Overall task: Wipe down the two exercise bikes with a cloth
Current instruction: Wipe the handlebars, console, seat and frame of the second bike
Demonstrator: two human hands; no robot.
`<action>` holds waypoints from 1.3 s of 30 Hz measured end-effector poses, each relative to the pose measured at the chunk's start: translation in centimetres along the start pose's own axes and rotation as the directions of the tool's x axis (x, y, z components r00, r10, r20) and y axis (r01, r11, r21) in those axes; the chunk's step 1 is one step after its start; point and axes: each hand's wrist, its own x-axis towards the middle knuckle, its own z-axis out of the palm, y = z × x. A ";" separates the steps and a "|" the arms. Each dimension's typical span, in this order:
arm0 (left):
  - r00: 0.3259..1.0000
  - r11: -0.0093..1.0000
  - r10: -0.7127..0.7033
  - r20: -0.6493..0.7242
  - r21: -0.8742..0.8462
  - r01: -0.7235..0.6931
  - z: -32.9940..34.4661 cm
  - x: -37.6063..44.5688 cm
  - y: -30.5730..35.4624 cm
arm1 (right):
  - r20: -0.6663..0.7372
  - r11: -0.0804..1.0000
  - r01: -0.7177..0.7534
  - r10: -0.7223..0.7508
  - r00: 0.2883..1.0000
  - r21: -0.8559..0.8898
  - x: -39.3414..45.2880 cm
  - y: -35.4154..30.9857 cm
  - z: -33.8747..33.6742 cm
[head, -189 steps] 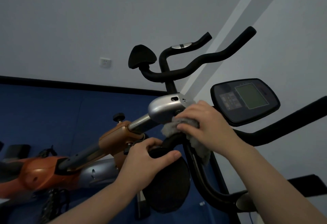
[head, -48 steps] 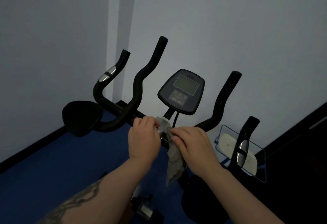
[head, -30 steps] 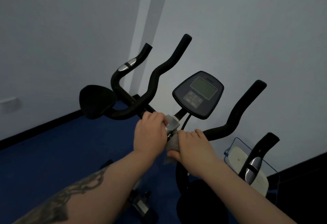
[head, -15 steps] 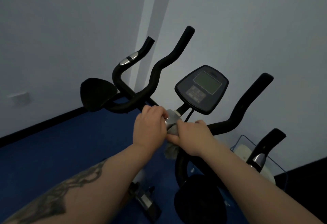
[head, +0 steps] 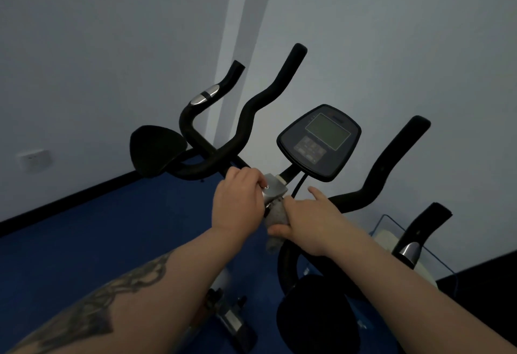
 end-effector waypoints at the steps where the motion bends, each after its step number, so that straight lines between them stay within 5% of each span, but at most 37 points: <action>1: 1.000 1.000 0.004 -0.008 0.005 -0.004 0.0 -0.1 0.0 | 0.007 1.000 0.008 -0.008 1.000 -0.002 0.1 0.1 0.1; 7: 1.000 1.000 -0.011 -0.014 0.002 0.011 0.2 -0.1 0.0 | 0.231 0.992 0.041 -0.067 0.971 0.116 2.5 1.0 -2.4; 13: 1.000 1.000 -0.005 -0.023 -0.010 0.005 0.3 0.0 -0.3 | -0.053 0.984 0.107 -0.115 0.992 -0.141 0.0 0.6 0.3; 19: 0.999 0.999 -0.034 -0.004 -0.007 0.034 0.1 -0.2 0.0 | 0.094 0.990 0.140 -0.137 0.986 -0.022 1.8 0.2 -1.8; 25: 0.999 0.999 -0.034 -0.005 -0.009 0.034 0.1 -0.2 0.0 | -0.081 0.994 0.100 -0.103 0.991 -0.041 0.1 1.1 -0.1; 30: 0.999 0.999 -0.035 -0.012 -0.015 0.034 0.2 -0.1 -0.1 | 0.129 0.996 0.089 -0.093 0.987 0.032 2.2 1.3 -1.7; 35: 0.999 0.999 -0.043 -0.008 -0.022 0.043 0.1 -0.1 0.0 | -0.047 0.997 0.078 -0.078 0.996 -0.003 0.4 1.4 0.0; 39: 0.999 0.999 -0.037 -0.004 0.003 0.037 0.3 -0.1 -0.2 | 0.027 0.998 0.064 -0.065 0.998 0.024 0.8 1.5 -0.7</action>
